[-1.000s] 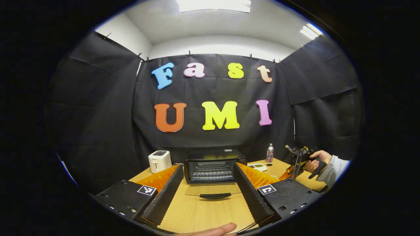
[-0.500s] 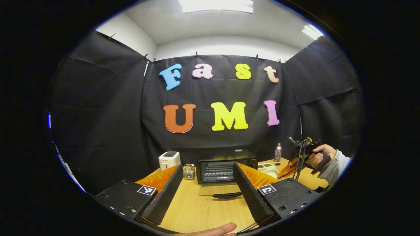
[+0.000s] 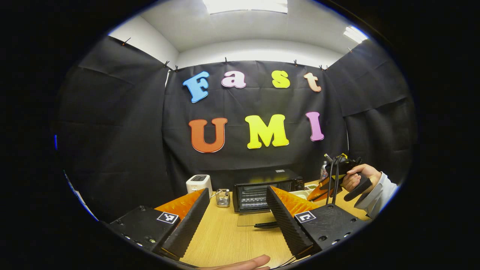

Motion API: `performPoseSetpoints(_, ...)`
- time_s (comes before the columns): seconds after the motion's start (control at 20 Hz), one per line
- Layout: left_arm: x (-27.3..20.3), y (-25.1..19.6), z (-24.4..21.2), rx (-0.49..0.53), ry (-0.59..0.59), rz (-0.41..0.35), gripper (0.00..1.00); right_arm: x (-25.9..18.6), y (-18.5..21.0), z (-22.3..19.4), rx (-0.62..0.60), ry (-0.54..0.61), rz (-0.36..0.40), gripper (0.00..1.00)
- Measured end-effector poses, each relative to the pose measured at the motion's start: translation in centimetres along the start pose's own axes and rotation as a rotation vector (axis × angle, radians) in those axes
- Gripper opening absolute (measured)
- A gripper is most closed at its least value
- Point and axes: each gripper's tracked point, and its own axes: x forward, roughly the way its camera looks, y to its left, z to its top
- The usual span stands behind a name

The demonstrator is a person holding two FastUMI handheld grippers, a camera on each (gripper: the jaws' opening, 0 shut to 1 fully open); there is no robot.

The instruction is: Open the electric oven with the left hand, put the food in, and close the electric oven.

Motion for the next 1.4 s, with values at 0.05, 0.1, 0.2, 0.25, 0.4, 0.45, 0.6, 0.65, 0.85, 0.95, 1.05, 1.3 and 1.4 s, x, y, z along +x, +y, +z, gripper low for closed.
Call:
performPoseSetpoints(0.05, 0.5, 0.5, -0.3, 0.0, 0.005, 0.009, 0.96, 1.0, 0.6, 0.2, 0.022, -0.015, 0.005, 0.01)
performPoseSetpoints(0.1, 0.9, 0.9, -0.5, -0.002, 0.009, 0.015, 0.96, 1.8, 1.1, 0.3, 0.042, -0.028, 0.006, 0.04)
performPoseSetpoints(0.2, 1.7, 1.6, -1.1, -0.006, 0.019, 0.022, 0.96, 3.4, 2.0, 1.0, 0.097, -0.064, 0.012, 0.01)
performPoseSetpoints(0.25, 2.1, 1.9, -1.3, -0.007, 0.02, 0.025, 0.96, 4.4, 2.2, 1.4, 0.123, -0.088, 0.011, 0.01)
performPoseSetpoints(0.4, 3.7, 3.2, -2.4, -0.012, 0.03, 0.03, 0.96, 7.0, 2.4, 3.0, 0.211, -0.177, 0.008, 0.04)
performPoseSetpoints(0.45, 4.2, 3.6, -3.0, -0.012, 0.042, 0.037, 0.96, 8.0, 2.3, 3.5, 0.242, -0.213, 0.007, 0.04)
performPoseSetpoints(0.6, 5.2, 4.5, -4.6, -0.005, 0.075, 0.043, 0.96, 10.8, 2.6, 4.6, 0.335, -0.315, 0.017, 0.04)
performPoseSetpoints(0.65, 5.3, 4.7, -5.0, -0.003, 0.083, 0.046, 0.96, 11.6, 2.8, 5.0, 0.367, -0.348, 0.028, 0.04)
performPoseSetpoints(0.85, 5.7, 5.7, -6.6, -0.005, 0.106, 0.058, 0.96, 14.5, 3.7, 7.5, 0.391, -0.46, 0.037, 0.05)
performPoseSetpoints(0.95, 6.0, 6.4, -7.6, -0.006, 0.12, 0.072, 0.96, 15.8, 4.3, 8.5, 0.381, -0.508, 0.044, 0.01)
performPoseSetpoints(1.05, 6.5, 7.1, -8.3, -0.013, 0.134, 0.091, 0.96, 17.1, 4.4, 9.7, 0.395, -0.562, 0.049, 0.05)
performPoseSetpoints(1.3, 7.1, 7.3, -9.8, -0.034, 0.169, 0.101, 0.96, 19.1, 4.8, 11.9, 0.363, -0.616, 0.122, 0.02)
performPoseSetpoints(1.4, 7.5, 7.2, -10.1, -0.039, 0.173, 0.098, 0.97, 19.1, 5.4, 12.3, 0.315, -0.655, 0.144, 0.05)
